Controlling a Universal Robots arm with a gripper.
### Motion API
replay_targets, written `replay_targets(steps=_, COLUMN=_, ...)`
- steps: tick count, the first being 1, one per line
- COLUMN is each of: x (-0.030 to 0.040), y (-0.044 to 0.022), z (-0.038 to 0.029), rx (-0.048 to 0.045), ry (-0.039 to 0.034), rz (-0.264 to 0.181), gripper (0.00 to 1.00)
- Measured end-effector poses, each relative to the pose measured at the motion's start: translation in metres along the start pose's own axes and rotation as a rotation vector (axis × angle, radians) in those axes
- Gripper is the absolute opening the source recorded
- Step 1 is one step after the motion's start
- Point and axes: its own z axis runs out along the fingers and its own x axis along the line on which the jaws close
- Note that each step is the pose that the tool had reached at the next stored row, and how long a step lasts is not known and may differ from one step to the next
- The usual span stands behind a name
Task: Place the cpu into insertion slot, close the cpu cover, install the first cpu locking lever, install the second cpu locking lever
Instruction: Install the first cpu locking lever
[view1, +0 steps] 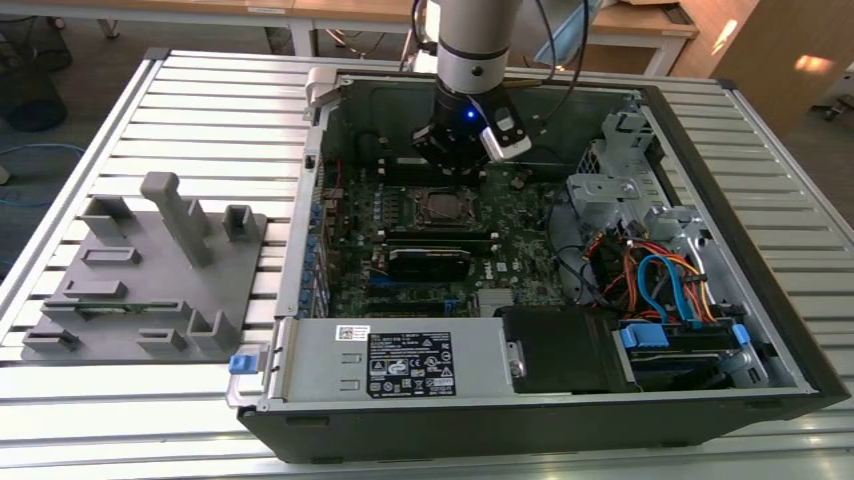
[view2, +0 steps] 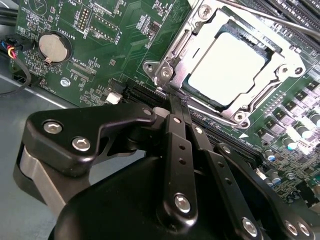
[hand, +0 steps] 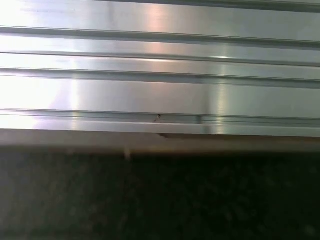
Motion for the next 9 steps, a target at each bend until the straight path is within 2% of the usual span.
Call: replay_targets(steps=9, x=0.0001, y=-0.0019, z=0.0010, rx=0.0012, ry=0.0002, rz=0.000, gripper=0.10)
